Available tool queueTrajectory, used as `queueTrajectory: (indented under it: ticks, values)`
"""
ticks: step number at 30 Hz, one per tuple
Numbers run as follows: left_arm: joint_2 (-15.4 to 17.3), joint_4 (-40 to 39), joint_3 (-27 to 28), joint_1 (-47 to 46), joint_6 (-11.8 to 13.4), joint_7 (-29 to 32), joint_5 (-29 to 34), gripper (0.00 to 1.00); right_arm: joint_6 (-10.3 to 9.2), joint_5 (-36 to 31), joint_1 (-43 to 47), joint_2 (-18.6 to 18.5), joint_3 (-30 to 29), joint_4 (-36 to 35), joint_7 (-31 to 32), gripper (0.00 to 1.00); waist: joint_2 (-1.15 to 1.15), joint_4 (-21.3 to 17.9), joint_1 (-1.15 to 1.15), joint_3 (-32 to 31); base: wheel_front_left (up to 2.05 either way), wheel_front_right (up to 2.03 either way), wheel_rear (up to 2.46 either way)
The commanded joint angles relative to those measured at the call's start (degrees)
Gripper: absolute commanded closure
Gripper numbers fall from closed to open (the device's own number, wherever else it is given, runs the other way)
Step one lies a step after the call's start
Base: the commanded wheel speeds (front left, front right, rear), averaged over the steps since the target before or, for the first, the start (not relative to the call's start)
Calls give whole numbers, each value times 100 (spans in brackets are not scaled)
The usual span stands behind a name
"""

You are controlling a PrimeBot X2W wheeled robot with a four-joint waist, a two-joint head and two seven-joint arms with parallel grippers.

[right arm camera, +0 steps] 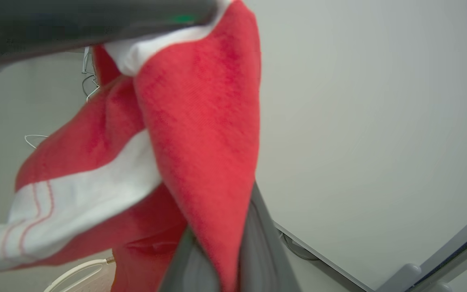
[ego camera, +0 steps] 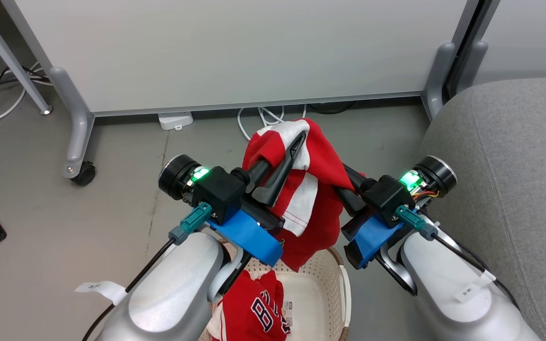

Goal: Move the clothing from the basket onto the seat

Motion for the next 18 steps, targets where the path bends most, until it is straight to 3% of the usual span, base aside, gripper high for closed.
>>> queueTrajectory:
  ticks: [1,18]
  values:
    - [13,11,4,-71,-5,-27,-3,100,3,31,16,1,-7,-44,-6,100,0,-12,0,-2,0,0,0]
    - [28,11,-1,-80,-5,-28,32,100,3,164,32,-8,-34,-181,-5,100,0,-41,0,19,0,0,0]
